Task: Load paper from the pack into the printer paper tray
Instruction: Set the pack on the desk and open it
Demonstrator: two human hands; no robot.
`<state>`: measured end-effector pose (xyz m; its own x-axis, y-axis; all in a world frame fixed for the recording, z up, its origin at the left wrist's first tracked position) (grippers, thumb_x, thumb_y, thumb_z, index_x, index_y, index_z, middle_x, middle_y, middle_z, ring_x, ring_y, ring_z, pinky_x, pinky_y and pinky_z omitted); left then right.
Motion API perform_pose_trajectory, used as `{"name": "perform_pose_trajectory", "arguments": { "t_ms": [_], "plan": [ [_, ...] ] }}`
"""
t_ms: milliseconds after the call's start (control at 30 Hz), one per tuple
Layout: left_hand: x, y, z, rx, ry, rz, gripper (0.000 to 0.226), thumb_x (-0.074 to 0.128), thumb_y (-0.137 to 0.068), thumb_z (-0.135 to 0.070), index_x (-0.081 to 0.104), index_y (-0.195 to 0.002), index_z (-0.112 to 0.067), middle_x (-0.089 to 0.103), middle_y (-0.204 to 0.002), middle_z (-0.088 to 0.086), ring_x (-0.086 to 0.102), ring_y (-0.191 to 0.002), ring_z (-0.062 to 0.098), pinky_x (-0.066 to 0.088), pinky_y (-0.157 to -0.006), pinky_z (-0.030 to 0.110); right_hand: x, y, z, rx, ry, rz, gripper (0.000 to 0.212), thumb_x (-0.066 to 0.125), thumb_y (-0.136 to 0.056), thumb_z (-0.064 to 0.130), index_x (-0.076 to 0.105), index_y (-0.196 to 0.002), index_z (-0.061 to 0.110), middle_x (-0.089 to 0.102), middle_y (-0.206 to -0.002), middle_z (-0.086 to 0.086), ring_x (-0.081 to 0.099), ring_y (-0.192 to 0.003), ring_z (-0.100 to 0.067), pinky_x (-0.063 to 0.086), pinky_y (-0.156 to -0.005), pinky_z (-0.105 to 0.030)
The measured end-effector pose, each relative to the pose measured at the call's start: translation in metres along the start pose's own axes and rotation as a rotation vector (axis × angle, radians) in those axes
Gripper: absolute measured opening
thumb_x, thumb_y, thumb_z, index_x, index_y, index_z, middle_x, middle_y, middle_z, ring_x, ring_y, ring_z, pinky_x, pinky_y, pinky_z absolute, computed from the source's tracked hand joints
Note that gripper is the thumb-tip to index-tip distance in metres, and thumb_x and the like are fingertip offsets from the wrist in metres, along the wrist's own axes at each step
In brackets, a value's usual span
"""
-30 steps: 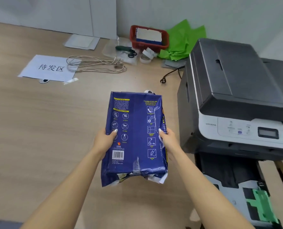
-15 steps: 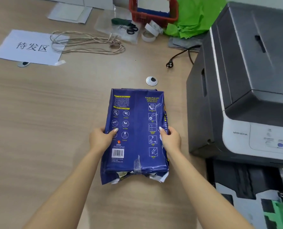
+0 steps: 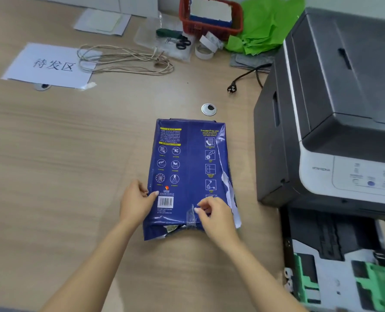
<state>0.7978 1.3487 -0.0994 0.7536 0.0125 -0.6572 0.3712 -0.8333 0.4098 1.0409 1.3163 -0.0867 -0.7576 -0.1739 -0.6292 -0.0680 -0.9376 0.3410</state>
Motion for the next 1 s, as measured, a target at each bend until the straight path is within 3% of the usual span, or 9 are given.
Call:
{"name": "perform_pose_trajectory", "arguments": {
  "t_ms": [167,333,400,533,633,767,833,900,1000],
  "plan": [
    [0.012,0.021,0.021,0.019,-0.011,0.071,0.031,0.071,-0.078,-0.019,0.042,-0.068,-0.017,0.050,-0.061,-0.002,0.047,-0.055,0.013,0.033,-0.050,0.025,0.023,0.018,-0.004,0.135,0.080,-0.175,0.019,0.065,-0.085,0.028,0.064,-0.097,0.014,0.063,-0.098,0.000,0.056,-0.098,-0.018,0.047,-0.081,-0.035],
    [0.013,0.030,0.016,0.122,-0.016,0.073,0.028,0.071,-0.078,-0.016,0.044,-0.071,-0.016,0.049,-0.064,-0.004,0.046,-0.057,0.008,0.032,-0.051,0.022,0.023,0.017,-0.009,0.269,0.051,-0.332,0.014,0.063,-0.087,0.026,0.066,-0.087,0.013,0.069,-0.094,-0.005,0.057,-0.101,-0.025,0.044,-0.088,-0.044],
    [0.013,0.038,0.014,0.179,-0.039,0.082,0.028,0.071,-0.078,-0.016,0.044,-0.069,-0.019,0.049,-0.065,-0.005,0.046,-0.058,0.007,0.031,-0.051,0.020,0.024,0.015,-0.007,0.278,0.101,-0.332,0.016,0.060,-0.089,0.026,0.065,-0.088,0.012,0.068,-0.098,-0.007,0.055,-0.103,-0.026,0.043,-0.085,-0.039],
    [0.011,0.051,0.009,0.306,-0.077,0.103,0.020,0.068,-0.080,-0.017,0.048,-0.078,-0.019,0.047,-0.067,-0.009,0.048,-0.066,0.015,0.032,-0.054,0.017,0.028,0.013,-0.002,0.199,0.155,-0.243,0.013,0.058,-0.091,0.021,0.064,-0.089,0.009,0.065,-0.103,-0.010,0.050,-0.107,-0.029,0.039,-0.086,-0.034],
    [0.010,0.057,0.001,0.392,-0.123,0.118,0.015,0.065,-0.082,-0.017,0.050,-0.083,-0.018,0.045,-0.066,-0.012,0.047,-0.073,0.018,0.031,-0.055,0.024,0.033,0.016,-0.002,0.089,0.125,-0.073,0.010,0.060,-0.090,0.021,0.058,-0.080,0.019,0.059,-0.091,-0.002,0.048,-0.102,-0.027,0.038,-0.083,-0.034],
    [0.019,0.065,-0.007,0.503,-0.199,0.167,0.015,0.063,-0.084,-0.018,0.056,-0.097,-0.014,0.046,-0.071,-0.008,0.046,-0.078,0.017,0.029,-0.056,0.021,0.034,0.039,0.005,-0.063,0.186,0.131,0.035,0.063,-0.088,0.023,0.039,-0.064,0.034,0.046,-0.075,0.012,0.040,-0.088,-0.017,0.028,-0.073,-0.026],
    [0.027,0.067,-0.010,0.529,-0.196,0.191,0.020,0.062,-0.085,-0.018,0.059,-0.104,-0.013,0.045,-0.074,-0.008,0.047,-0.080,0.017,0.032,-0.059,0.019,0.042,0.053,0.001,-0.103,0.248,0.223,0.032,0.064,-0.087,0.024,0.042,-0.065,0.031,0.041,-0.073,0.017,0.039,-0.088,-0.014,0.029,-0.074,-0.024],
    [0.034,0.071,-0.014,0.542,-0.172,0.207,0.024,0.062,-0.086,-0.019,0.060,-0.109,-0.014,0.044,-0.073,-0.011,0.048,-0.082,0.016,0.033,-0.061,0.014,0.048,0.064,-0.008,-0.107,0.247,0.225,0.024,0.064,-0.086,0.023,0.047,-0.070,0.027,0.039,-0.073,0.018,0.040,-0.089,-0.015,0.031,-0.076,-0.024],
    [0.050,0.083,-0.027,0.596,-0.218,0.250,0.040,0.064,-0.084,-0.028,0.056,-0.124,-0.027,0.050,-0.088,-0.007,0.052,-0.093,0.015,0.046,-0.075,0.025,0.045,0.071,-0.020,-0.087,0.168,0.140,0.027,0.068,-0.083,0.022,0.049,-0.065,0.028,0.042,-0.070,0.019,0.041,-0.085,-0.014,0.030,-0.072,-0.016]
  ]
}}
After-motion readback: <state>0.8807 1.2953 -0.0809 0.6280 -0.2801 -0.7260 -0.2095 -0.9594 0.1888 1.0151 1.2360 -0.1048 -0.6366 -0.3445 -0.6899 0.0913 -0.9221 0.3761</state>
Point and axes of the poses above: each hand's wrist, its own y-axis away from the middle knuckle, its own x-axis out of the palm, z = x × y, the point moved 10 cm from there along -y, towards the middle knuckle
